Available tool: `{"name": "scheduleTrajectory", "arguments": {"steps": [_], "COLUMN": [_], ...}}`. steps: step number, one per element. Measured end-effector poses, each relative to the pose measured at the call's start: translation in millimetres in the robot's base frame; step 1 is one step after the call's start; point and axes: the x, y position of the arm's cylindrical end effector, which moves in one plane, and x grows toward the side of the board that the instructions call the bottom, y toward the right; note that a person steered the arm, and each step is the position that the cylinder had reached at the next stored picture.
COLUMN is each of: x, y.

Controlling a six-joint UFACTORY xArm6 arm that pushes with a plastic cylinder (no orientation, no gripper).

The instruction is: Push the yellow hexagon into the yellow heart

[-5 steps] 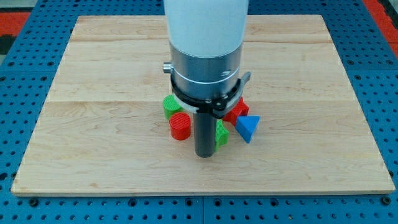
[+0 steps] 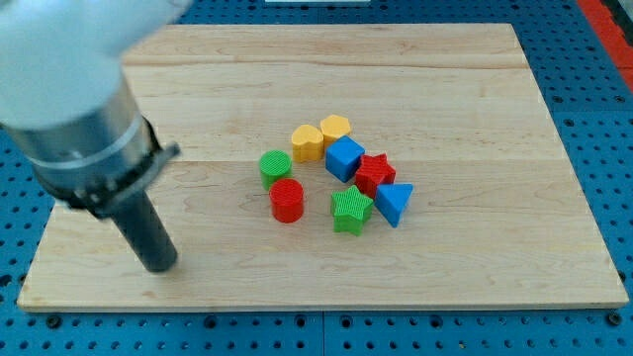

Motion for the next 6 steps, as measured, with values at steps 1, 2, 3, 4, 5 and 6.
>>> {"name": "scheduleTrajectory", "arguments": {"steps": [1,2,3,4,5,6], "x": [-82,-107,-136,-160,-172,-181], "y": [7,12,13,18,19,19]}}
